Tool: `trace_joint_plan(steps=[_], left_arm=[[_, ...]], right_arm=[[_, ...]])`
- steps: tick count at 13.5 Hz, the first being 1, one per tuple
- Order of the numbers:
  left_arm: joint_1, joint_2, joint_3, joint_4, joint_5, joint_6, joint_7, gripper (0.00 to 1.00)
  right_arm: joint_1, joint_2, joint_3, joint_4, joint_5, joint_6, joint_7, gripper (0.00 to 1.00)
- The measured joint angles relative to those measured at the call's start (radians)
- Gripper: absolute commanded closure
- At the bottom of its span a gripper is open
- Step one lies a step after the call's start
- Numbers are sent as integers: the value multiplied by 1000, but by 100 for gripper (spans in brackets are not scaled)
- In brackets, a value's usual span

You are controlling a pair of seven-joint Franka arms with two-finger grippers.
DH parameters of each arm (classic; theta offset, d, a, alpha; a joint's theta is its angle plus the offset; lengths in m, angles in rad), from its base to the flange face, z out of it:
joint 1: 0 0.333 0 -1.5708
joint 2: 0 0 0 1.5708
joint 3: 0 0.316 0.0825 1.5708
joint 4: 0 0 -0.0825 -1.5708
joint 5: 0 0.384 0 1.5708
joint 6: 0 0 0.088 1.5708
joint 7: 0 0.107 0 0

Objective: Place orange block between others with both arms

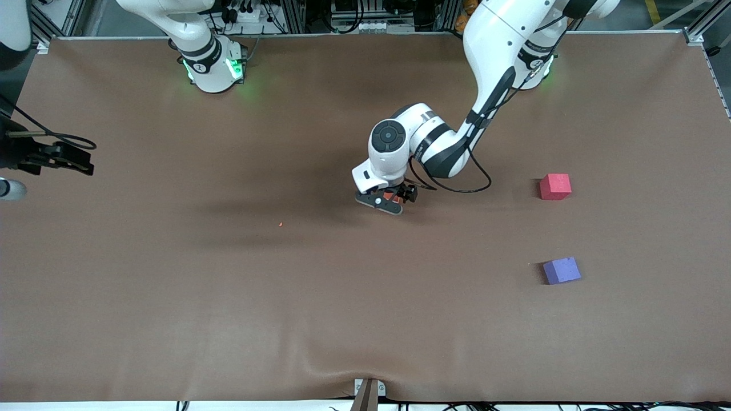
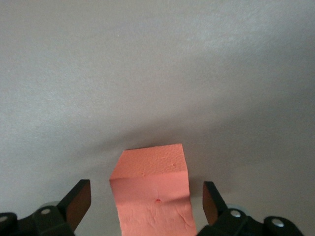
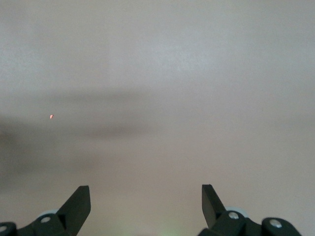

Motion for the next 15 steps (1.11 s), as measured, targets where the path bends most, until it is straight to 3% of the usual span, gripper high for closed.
trace_joint_plan(steps=[3, 4, 5, 6, 12, 15], left_arm=[[-4, 18, 0, 1, 0, 3, -48, 0], [-6, 24, 0, 1, 0, 6, -53, 24], [-8, 28, 0, 3, 0, 9, -61, 75], [-10, 31, 0, 7, 0, 11, -75, 100], [-7, 31, 9, 37, 0, 12, -195, 100], [59, 28, 28, 73, 0, 11, -320, 100]], right_arm=[[6, 0, -5, -14, 53, 2, 0, 0], [6, 0, -6, -14, 70, 2, -1, 0], [6, 0, -7, -13, 74, 2, -3, 0], [6, 0, -9, -13, 74, 1, -3, 0], [-12, -3, -30, -10, 73, -45, -5, 0], [-25, -4, -32, -9, 68, -48, -7, 0]])
